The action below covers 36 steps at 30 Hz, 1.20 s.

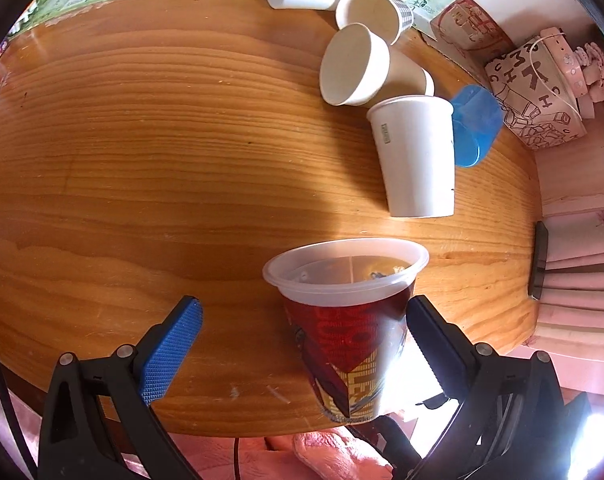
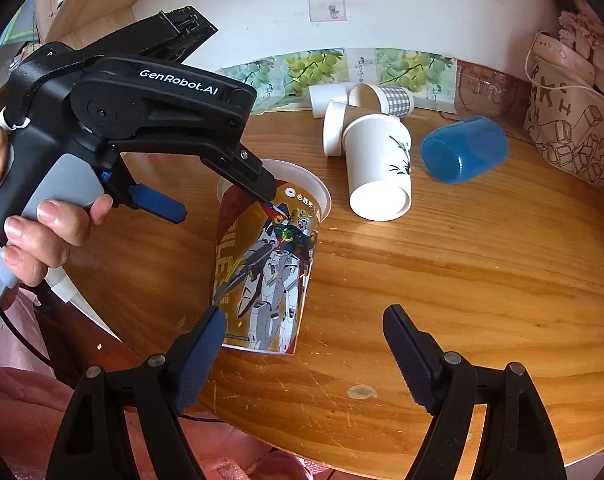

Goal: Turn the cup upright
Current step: 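Lower the upright cup onto the desk with the right gripper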

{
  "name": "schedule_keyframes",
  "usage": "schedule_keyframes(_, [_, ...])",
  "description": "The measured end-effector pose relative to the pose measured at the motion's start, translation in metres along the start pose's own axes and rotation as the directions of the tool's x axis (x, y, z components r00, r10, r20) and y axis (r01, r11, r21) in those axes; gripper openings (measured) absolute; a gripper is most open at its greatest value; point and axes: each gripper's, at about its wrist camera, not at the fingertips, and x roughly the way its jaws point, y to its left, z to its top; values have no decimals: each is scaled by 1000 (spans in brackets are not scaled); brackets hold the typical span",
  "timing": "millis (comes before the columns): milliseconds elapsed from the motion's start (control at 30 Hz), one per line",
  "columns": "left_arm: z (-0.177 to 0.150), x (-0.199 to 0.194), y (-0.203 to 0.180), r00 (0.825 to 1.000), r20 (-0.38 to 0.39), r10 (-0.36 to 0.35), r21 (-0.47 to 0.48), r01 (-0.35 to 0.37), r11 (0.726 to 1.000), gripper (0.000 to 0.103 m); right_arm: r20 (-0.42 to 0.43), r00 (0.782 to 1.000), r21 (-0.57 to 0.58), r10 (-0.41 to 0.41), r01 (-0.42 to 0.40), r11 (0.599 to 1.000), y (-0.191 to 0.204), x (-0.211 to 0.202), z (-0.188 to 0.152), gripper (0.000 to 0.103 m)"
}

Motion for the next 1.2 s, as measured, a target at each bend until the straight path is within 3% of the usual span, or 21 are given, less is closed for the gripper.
schedule_keyframes(533, [23, 25, -17, 999, 8, 38, -73, -37, 997, 101, -37, 999, 48, -21, 23, 999, -44, -7, -8, 81])
schedule_keyframes(767, [29, 33, -17, 999, 6, 54, -91, -53, 994, 94, -48, 998, 76, -43, 47, 996, -56, -10, -15, 81])
schedule_keyframes(1200, [28, 40, -18, 1000, 0, 19, -95, -19, 995, 90, -53, 996, 59, -74, 77, 995, -57, -16, -18, 81])
